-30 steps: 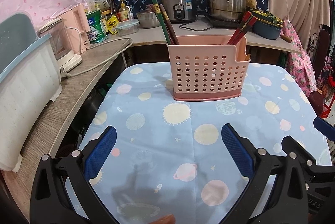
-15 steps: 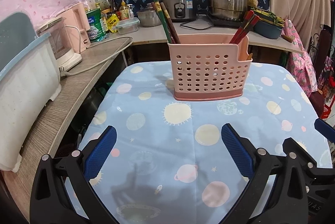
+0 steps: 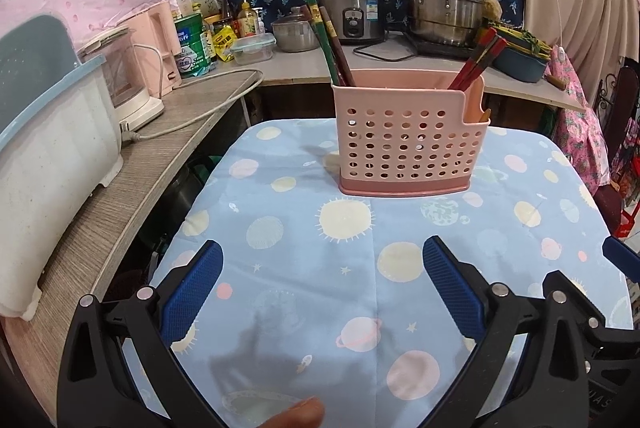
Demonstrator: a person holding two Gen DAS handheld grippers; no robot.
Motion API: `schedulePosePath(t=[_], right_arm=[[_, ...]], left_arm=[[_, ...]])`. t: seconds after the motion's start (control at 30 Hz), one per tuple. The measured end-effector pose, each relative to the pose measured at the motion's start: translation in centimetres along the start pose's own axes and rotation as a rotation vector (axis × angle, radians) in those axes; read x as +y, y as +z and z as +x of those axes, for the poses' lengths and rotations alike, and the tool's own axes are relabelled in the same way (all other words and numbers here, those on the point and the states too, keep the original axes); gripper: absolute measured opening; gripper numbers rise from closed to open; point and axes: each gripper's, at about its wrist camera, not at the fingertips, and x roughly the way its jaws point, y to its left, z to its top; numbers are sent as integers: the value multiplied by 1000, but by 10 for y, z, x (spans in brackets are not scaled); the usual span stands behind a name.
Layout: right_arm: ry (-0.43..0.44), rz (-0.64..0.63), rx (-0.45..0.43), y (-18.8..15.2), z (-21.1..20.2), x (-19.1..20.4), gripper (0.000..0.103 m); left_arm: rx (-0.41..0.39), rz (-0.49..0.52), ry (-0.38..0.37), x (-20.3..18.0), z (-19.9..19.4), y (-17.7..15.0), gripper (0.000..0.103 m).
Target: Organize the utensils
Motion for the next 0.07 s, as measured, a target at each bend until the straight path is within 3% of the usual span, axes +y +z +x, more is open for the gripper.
schedulePosePath(t=[0.07], right_arm=[[0, 0, -1, 0, 0, 0, 90]], left_arm=[[7, 4, -13, -1, 1, 0, 96]])
